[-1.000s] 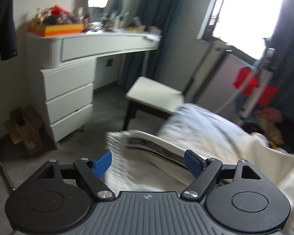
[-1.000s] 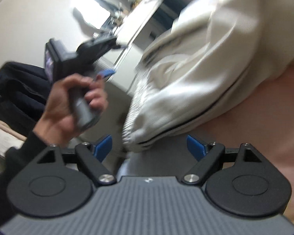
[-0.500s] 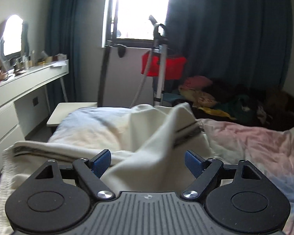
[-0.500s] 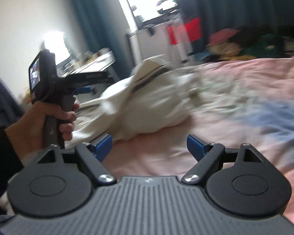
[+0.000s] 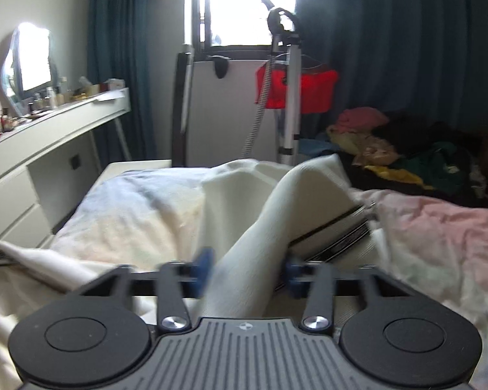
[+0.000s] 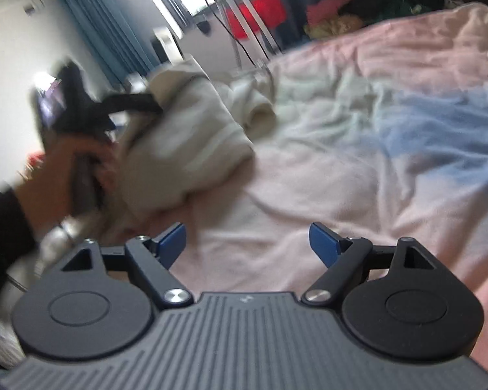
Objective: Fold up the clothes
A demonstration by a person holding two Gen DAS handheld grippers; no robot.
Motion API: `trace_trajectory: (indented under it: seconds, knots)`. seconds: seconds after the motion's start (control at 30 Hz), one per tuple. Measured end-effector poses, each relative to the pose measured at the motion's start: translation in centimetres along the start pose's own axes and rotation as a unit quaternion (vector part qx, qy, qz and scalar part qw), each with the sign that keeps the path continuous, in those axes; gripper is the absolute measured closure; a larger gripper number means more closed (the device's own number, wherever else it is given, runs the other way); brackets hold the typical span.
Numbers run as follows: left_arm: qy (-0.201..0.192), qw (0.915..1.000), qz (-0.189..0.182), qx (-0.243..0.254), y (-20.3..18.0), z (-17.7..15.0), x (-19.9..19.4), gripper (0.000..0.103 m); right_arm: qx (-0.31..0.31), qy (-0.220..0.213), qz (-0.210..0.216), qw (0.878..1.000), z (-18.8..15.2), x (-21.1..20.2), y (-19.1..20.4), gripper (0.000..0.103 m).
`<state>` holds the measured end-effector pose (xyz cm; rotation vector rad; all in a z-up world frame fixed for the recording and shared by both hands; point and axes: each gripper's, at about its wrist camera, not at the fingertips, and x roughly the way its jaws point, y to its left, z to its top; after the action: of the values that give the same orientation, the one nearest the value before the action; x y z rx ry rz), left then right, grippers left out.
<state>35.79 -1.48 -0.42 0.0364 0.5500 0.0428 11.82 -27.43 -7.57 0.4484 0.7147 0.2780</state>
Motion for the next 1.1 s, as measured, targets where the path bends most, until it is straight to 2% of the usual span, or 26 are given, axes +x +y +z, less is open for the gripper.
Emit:
trace_trajectory:
  seconds: [0.1, 0.27, 0.4, 0.47, 0.5, 0.63, 0.73, 0.83, 0.87, 0.9, 0.93, 1.03, 1.1]
  knots:
    - [-0.009, 0.9996, -0.015, 0.024, -0.7, 0.7, -0.8, 0.093, 0.018, 0.004, 0.015, 1.000, 0.6, 0.8, -0.5, 0.019]
    - [-0.049, 0.9947, -0.042, 0.080, -1.8, -0.3, -5.1, 0.099, 0.033, -0.007, 0.016, 0.999, 0.6, -0.6, -0.4, 0.019]
    - [-0.110, 0.9826, -0.065, 0.135, -3.7, -4.2, -12.1, 0.100, 0.027, -0.023, 0.010, 0.999, -0.2, -3.1, 0.6, 0.019]
    - [-0.123, 0.9768, -0.087, 0.152, -4.8, -7.6, -16.0, 0.100, 0.029, -0.040, -0.010, 0.999, -0.5, -4.3, 1.0, 0.017]
    - [-0.121, 0.9766, -0.099, 0.148, -4.9, -9.5, -17.5, 0.100, 0.034, -0.046, -0.014, 0.998, -0.7, -4.8, 1.2, 0.017]
    - [-0.076, 0.9824, -0.137, 0.102, -4.8, -17.0, -20.9, 0.099, 0.035, -0.058, -0.009, 0.998, -1.6, -5.8, 1.9, 0.018]
    - [-0.033, 0.9864, -0.142, 0.076, -4.5, -19.7, -20.4, 0.098, 0.019, -0.050, -0.009, 0.999, -2.5, -5.7, 2.6, 0.018]
    - [-0.029, 0.9865, -0.151, 0.056, -4.2, -19.4, -20.3, 0.089, 0.001, -0.048, 0.001, 0.999, -3.4, -5.6, 3.4, 0.018]
    - [-0.032, 0.9862, -0.155, 0.048, -4.1, -19.1, -20.6, 0.080, -0.002, -0.047, 0.004, 0.999, -3.6, -5.5, 3.7, 0.018]
    - [-0.036, 0.9859, -0.159, 0.039, -3.9, -18.8, -20.8, 0.067, -0.005, -0.047, 0.010, 0.999, -3.8, -5.5, 3.9, 0.018]
    - [-0.039, 0.9852, -0.164, 0.031, -3.8, -18.6, -21.1, 0.061, -0.009, -0.049, 0.015, 0.999, -4.0, -5.6, 4.1, 0.018]
    - [-0.044, 0.9827, -0.179, 0.012, -2.3, -17.9, -21.4, 0.054, -0.011, -0.052, 0.026, 0.998, -4.2, -5.8, 4.6, 0.018]
    - [-0.046, 0.9837, -0.174, -0.006, -1.2, -17.5, -22.1, 0.046, -0.008, -0.048, 0.037, 0.998, -3.4, -5.3, 4.8, 0.027]
